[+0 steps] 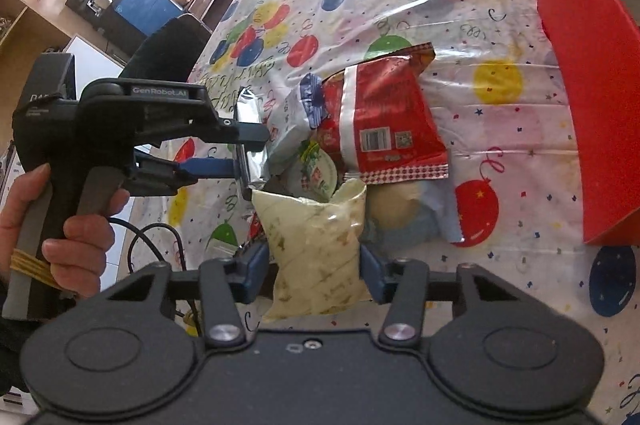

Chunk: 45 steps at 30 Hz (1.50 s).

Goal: Organize snacks
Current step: 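Grasp the silver wrapped bar with the left gripper while the right grasps the cream bag, then carry the silver bar and cream bag into the red box and open both grippers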

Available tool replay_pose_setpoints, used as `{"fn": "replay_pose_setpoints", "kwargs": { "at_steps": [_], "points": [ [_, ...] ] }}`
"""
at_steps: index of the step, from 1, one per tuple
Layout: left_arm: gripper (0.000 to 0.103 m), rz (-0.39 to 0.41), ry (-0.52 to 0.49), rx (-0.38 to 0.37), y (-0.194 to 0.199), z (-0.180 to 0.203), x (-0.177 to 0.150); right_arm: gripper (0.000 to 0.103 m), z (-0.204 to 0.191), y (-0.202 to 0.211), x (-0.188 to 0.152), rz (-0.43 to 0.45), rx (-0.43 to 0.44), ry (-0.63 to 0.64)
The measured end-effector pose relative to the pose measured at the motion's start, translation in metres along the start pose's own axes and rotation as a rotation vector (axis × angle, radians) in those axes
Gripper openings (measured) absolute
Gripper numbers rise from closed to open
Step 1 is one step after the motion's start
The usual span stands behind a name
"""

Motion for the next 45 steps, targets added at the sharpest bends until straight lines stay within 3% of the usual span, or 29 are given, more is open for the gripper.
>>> {"fn": "replay_pose_setpoints", "kwargs": {
  "at_steps": [6,24,33,45],
  "points": [
    [0.044,0.012,-0.005,0.011,0.003,-0.002,-0.003,0.034,-0.002,0.003,-0.003,0.008,-0.019,0.03],
    [0.044,0.082,-0.135,0.044,0.054,0.0,-0.034,0.032,0.001,0.059,-0.017,0.12,-0.067,0.059],
    [0.044,0.116,-0.312,0.07,0.08,0.049,-0.059,0.032,0.012,0.099,-0.009,0.208,-0.105,0.064],
    [0.044,0.138,-0.547,0.05,0.088,0.151,-0.094,0.032,0.053,0.151,0.018,0.316,-0.195,0.065]
  ]
}}
Point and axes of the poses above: each gripper's, at about its wrist camera, not at the fingertips, and y roughly against the way its jaws point, z to its right, x to its top, the point moved 7 cm from there along -y, roughly the way its jaws point, and after that the axes turned 2 degrees about y, right-handed, at the moved point
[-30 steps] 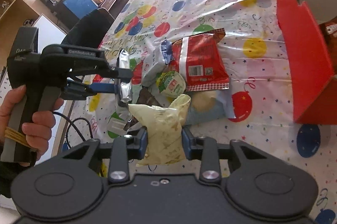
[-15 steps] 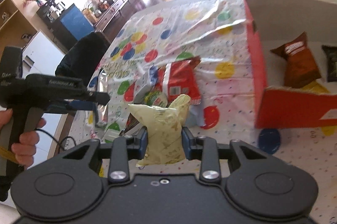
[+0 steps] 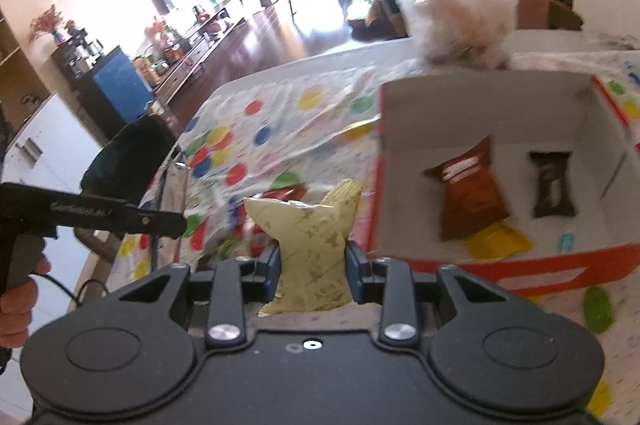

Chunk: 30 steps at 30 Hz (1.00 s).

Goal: Organize snacks
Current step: 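Carry the silver bar and cream bag into the red box and open both grippers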

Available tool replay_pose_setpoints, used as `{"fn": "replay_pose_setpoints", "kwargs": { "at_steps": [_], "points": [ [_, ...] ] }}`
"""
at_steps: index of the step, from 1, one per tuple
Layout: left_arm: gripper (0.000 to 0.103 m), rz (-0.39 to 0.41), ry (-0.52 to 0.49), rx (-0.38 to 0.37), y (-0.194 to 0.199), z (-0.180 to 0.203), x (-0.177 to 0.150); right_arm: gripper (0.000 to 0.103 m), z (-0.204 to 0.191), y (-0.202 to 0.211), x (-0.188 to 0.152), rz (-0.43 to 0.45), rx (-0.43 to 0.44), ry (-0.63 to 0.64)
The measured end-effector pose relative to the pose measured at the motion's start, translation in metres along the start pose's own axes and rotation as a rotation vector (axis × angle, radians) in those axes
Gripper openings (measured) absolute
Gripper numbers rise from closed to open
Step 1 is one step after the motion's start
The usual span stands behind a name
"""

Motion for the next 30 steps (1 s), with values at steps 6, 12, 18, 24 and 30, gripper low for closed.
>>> {"fn": "replay_pose_setpoints", "kwargs": {
  "at_steps": [6,12,18,24,30],
  "points": [
    [0.044,-0.004,-0.089,-0.023,-0.007,0.057,0.008,0.032,0.04,0.012,0.015,0.034,-0.056,-0.015],
    [0.044,-0.011,-0.162,-0.034,-0.021,0.112,0.012,0.032,0.083,0.02,0.025,0.044,-0.103,-0.033],
    [0.044,-0.029,-0.221,-0.039,-0.042,0.159,0.019,0.032,0.127,0.027,0.032,0.043,-0.161,-0.033],
    [0.044,-0.064,-0.233,-0.029,-0.068,0.193,0.028,0.032,0.167,0.019,0.036,0.013,-0.213,-0.035],
    [0.044,-0.105,-0.227,0.016,-0.105,0.208,0.037,0.032,0.195,0.004,0.033,-0.036,-0.258,-0.01]
  ]
}}
Point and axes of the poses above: each gripper's, at about its wrist camera, not at the fingertips, and y roughly against the way its jaws point, z to its right, x to its top, the point moved 7 cm from there along -y, roughly the way its jaws point, and after that the axes turned 2 degrees about y, right-handed, at the moved point
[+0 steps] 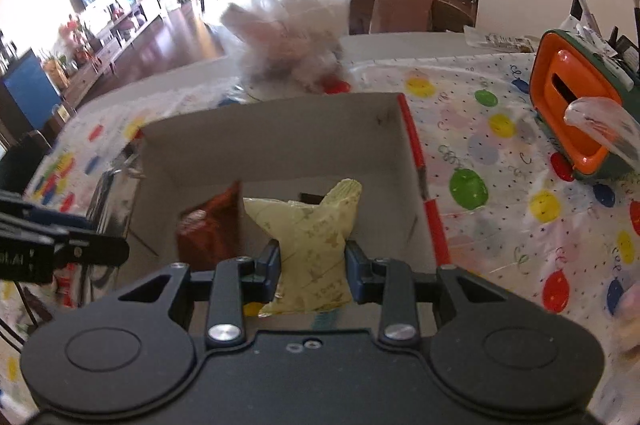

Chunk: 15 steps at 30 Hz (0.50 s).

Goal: Organize snacks
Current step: 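Carry the silver bar and cream bag into the red box and open both grippers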

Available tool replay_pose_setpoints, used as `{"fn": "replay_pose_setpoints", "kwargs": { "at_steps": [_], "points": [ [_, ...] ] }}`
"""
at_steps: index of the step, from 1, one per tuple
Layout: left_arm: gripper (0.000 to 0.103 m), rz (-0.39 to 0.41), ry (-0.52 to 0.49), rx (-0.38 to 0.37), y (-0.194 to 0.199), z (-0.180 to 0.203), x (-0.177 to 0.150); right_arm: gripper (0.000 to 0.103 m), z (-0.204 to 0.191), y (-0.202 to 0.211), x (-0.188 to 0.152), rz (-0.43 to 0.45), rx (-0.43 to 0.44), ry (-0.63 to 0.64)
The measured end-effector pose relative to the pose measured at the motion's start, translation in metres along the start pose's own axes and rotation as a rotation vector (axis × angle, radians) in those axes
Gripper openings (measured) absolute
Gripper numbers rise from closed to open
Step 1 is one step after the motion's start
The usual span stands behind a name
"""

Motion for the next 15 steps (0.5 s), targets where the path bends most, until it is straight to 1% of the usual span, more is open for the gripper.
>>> {"fn": "replay_pose_setpoints", "kwargs": {
  "at_steps": [3,6,10,15],
  "points": [
    [0.044,-0.018,0.001,0.019,-0.016,0.005,0.006,0.032,0.005,-0.011,-0.002,-0.028,-0.01,0.013],
    [0.044,-0.035,0.006,0.018,-0.03,0.009,0.008,0.032,0.006,-0.023,-0.004,-0.062,-0.009,0.04],
    [0.044,-0.056,0.001,0.053,-0.05,0.01,0.011,0.031,-0.001,-0.035,-0.005,-0.097,0.009,0.082],
    [0.044,-0.083,-0.003,0.068,-0.066,0.009,0.008,0.032,-0.009,-0.046,-0.013,-0.145,0.01,0.139]
  ]
}}
Point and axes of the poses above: each gripper's, at about its wrist camera, not at the fingertips, and y roughly against the way its jaws point, z to its right, x to its top, the point moved 7 cm from there along -y, roughly the way its jaws point, and after that the axes turned 2 degrees about y, right-handed, at the moved point
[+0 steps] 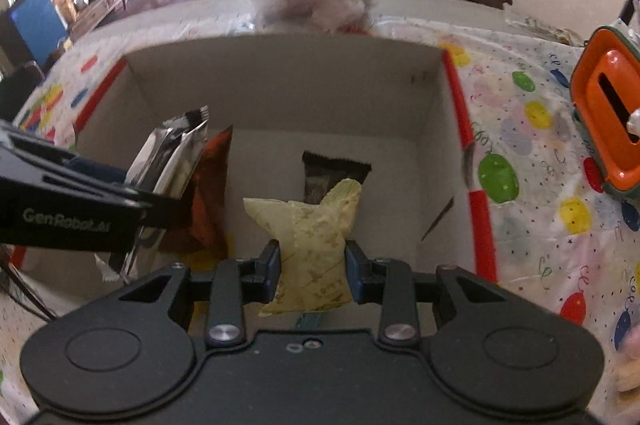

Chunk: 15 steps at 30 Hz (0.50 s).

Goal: Organize snacks
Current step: 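Carry the silver bar and cream bag into the red box and open both grippers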

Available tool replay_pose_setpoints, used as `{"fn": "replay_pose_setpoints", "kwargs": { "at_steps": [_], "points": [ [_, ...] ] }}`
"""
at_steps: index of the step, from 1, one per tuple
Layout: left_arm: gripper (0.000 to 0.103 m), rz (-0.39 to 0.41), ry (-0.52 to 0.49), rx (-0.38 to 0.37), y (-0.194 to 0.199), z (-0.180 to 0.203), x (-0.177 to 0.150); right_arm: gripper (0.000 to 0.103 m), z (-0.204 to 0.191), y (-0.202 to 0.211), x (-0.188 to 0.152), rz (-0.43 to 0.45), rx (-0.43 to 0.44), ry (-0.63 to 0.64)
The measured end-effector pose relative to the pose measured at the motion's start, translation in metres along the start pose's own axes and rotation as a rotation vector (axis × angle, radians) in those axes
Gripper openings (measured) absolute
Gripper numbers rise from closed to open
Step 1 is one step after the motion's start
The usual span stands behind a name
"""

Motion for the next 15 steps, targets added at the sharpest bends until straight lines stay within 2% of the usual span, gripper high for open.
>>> {"fn": "replay_pose_setpoints", "kwargs": {
  "at_steps": [10,15],
  "points": [
    [0.043,-0.034,-0.027,0.021,-0.014,0.004,-0.009,0.033,-0.002,-0.011,-0.006,-0.034,-0.001,0.03],
    [0.043,-0.024,-0.027,0.009,-0.011,0.003,-0.011,0.038,0.001,-0.008,-0.006,-0.03,0.013,0.008]
  ]
}}
Point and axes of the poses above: each gripper's, at about its wrist camera, not at the fingertips, and y roughly against the way its jaws point, z to its right, x to its top, the point moved 7 cm from there along -y, roughly the way its jaws point, and after that the axes turned 2 degrees about y, right-handed, at the moved point
